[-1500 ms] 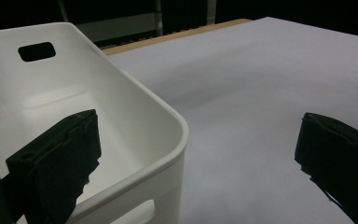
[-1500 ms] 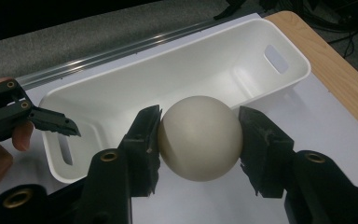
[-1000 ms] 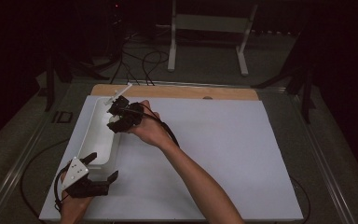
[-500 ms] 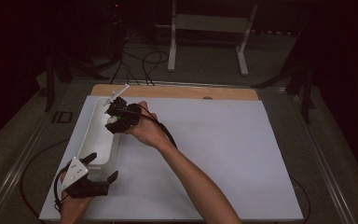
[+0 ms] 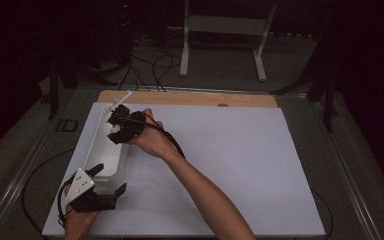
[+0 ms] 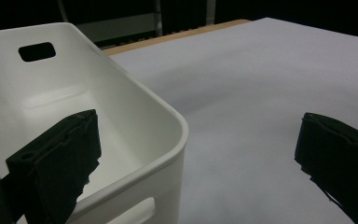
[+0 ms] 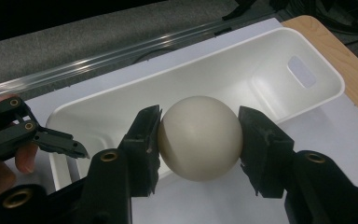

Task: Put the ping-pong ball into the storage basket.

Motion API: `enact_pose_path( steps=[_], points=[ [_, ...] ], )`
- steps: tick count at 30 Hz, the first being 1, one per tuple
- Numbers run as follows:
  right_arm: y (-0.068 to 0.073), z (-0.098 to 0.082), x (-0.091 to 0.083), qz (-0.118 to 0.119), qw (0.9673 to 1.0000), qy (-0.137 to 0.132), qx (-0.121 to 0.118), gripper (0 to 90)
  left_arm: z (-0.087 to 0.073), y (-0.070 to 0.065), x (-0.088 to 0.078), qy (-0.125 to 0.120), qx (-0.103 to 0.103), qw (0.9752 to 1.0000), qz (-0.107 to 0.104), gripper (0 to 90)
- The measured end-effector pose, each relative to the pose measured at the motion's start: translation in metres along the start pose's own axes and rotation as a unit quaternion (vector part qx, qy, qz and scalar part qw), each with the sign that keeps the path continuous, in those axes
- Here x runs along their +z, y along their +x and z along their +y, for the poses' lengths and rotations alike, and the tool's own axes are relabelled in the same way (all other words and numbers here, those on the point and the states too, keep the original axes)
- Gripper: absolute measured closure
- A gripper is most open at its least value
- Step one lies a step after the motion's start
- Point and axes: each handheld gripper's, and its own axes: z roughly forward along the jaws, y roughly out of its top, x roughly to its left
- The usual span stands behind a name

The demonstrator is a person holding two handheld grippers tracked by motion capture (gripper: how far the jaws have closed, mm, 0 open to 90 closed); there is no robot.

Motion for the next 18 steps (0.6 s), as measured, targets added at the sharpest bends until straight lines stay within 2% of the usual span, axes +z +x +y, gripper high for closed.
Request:
enact_pose_path(
  steps=[18],
  points=[
    [0.004,0.004,0.013,0.006,1.0000,0.000,0.001,50.0,0.000,0.000,0.000,-0.001,-0.001,1.0000,-0.001,0.9]
  ],
)
